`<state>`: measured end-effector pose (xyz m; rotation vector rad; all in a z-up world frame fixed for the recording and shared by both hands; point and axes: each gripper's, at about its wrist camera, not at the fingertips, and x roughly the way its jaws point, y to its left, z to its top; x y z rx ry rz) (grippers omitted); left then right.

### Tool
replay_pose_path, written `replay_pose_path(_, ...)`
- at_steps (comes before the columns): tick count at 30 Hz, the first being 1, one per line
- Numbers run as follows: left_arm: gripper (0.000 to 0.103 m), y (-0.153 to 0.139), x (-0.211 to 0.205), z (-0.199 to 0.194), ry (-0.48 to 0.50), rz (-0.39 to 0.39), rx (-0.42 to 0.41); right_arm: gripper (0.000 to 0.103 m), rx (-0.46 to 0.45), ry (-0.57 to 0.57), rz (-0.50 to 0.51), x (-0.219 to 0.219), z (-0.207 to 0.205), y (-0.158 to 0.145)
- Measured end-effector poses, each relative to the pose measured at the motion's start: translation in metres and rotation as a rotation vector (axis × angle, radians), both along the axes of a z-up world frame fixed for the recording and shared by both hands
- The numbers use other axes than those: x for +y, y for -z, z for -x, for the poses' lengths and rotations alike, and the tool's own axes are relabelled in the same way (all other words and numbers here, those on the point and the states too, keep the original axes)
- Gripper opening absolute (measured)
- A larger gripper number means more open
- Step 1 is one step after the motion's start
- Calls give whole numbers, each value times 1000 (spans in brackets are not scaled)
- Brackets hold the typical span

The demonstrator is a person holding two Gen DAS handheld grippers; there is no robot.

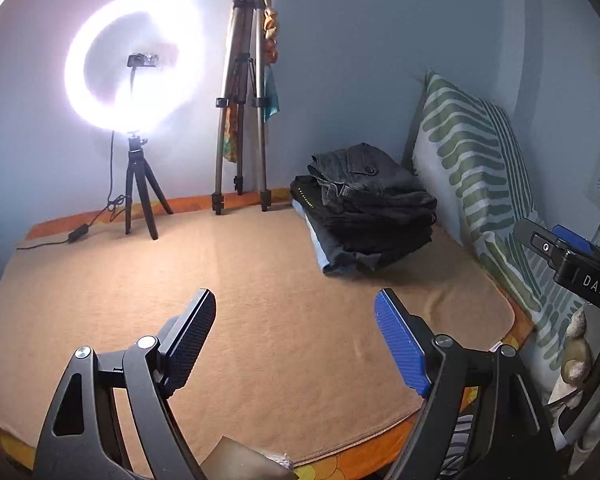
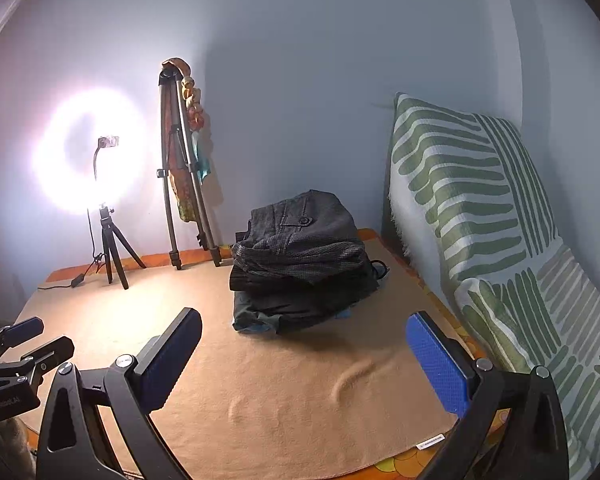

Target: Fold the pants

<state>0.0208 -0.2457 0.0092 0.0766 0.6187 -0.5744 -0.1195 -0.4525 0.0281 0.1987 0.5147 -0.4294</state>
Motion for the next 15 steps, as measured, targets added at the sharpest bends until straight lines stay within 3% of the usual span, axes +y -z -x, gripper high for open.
replay_pose_path(15,82,0,3,1,0,-2,5,103,3,-17,2,4,-6,2)
